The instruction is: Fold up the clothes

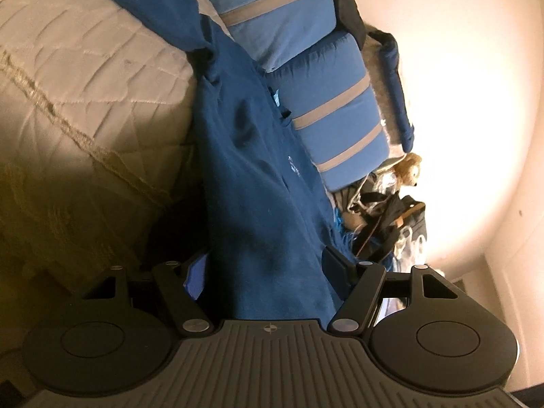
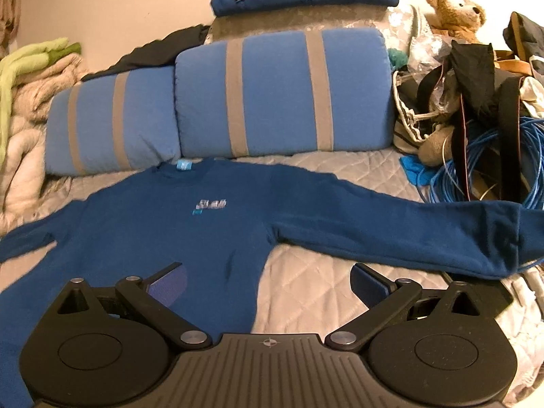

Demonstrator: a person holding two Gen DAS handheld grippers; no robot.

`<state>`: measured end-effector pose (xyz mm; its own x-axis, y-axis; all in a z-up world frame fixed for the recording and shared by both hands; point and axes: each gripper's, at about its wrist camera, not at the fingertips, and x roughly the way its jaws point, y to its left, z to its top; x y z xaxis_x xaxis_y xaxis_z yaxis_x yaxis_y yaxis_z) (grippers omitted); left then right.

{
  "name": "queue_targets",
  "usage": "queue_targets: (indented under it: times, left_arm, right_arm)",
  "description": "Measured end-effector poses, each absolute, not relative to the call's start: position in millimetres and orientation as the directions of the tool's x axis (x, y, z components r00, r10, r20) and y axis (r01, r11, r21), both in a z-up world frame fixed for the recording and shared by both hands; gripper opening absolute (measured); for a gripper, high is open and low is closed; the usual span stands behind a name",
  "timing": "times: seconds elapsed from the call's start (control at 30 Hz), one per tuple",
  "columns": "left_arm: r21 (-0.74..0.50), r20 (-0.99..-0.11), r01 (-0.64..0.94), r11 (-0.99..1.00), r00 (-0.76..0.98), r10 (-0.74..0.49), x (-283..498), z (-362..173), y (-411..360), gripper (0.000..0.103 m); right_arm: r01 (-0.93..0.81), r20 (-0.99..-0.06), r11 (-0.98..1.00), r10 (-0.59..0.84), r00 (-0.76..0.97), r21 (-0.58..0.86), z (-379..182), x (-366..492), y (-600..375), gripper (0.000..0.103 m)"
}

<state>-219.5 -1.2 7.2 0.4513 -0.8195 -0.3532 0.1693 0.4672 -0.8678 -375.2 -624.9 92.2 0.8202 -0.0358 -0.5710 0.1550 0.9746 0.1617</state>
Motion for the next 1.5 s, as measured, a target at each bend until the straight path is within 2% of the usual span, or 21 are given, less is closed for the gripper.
queue_targets:
  times: [0.07,0.13,0.23,0.4,0.53,0.67,0.73,0.77,0.8,0.87,1.27,1.37,1.47,1.5]
  left_arm:
    - [-0.865,-0.364,0.163,0.475,0.447,-0.817,-221.0,9.7,-0.3,0.055]
    - [-0.86,-0.377,0.158,0.484,0.443,-0.814,-222.7,12.7,0.8,0.041]
    - [-0.867,-0.374,0.156,0.474,0.424,-0.824,-227.4,16.6,2.6,0.029]
    - [-0.868,-0.378,0.165,0.468,0.393,-0.838,-233.9,20.5,-4.3,0.027]
    - [-0.875,-0.364,0.175,0.451,0.376,-0.852,-235.2,23.4,-8.3,0.027]
    - [-0.883,-0.356,0.171,0.437,0.363,-0.861,-237.8,22.9,-12.0,0.027]
    - [-0.882,-0.362,0.166,0.442,0.362,-0.859,-238.5,23.6,-13.6,0.026]
    - [-0.88,-0.367,0.163,0.445,0.361,-0.857,-238.9,24.1,-14.4,0.022]
    - [-0.876,-0.377,0.16,0.455,0.361,-0.853,-239.6,25.1,-15.1,0.012]
    - [-0.869,-0.381,0.166,0.465,0.373,-0.846,-242.7,28.6,-13.1,0.008]
    - [-0.836,-0.314,0.25,0.489,0.511,-0.8,-277.1,75.7,7.9,0.005]
    - [-0.82,-0.341,0.249,0.515,0.51,-0.79,-285.3,80.8,11.6,0.005]
    - [-0.791,-0.414,0.228,0.567,0.483,-0.771,-287.0,75.8,12.0,0.007]
    - [-0.79,-0.424,0.22,0.572,0.478,-0.769,-286.4,73.3,12.6,0.008]
  right_arm:
    - [0.13,-0.583,0.973,0.007,0.813,0.193,88.1,-386.1,-630.6,0.101]
    - [0.107,-0.588,0.962,0.063,0.807,0.25,80.9,-397.5,-636.6,0.099]
    - [0.072,-0.587,0.943,0.142,0.797,0.325,66.6,-414.4,-639.8,0.097]
    - [0.01,-0.577,0.89,0.286,0.765,0.455,34.3,-430.5,-639.0,0.092]
    - [0.005,-0.539,0.789,0.415,0.733,0.614,-6.0,-433.3,-650.4,0.09]
    - [0.017,-0.464,0.654,0.518,0.718,0.756,-49.9,-434.7,-657.2,0.08]
    - [0.006,-0.391,0.556,0.577,0.717,0.831,-66.4,-434.0,-658.8,0.071]
    - [-0.006,-0.355,0.513,0.602,0.715,0.859,-70.7,-433.4,-659.2,0.054]
    - [-0.019,-0.318,0.47,0.625,0.713,0.883,-73.8,-432.9,-659.4,0.034]
    - [-0.047,-0.275,0.438,0.639,0.718,0.898,-68.7,-435.6,-657.0,0.011]
    - [-0.159,-0.285,0.604,0.571,0.77,0.781,48.7,-466.1,-659.4,0.007]
    - [-0.188,-0.297,0.619,0.593,0.749,0.762,60.1,-470.7,-655.4,0.007]
    - [-0.15,-0.392,0.674,0.579,0.715,0.724,60.4,-470.7,-650.5,0.009]
    - [-0.127,-0.424,0.694,0.563,0.71,0.709,58.2,-469.4,-650.6,0.014]
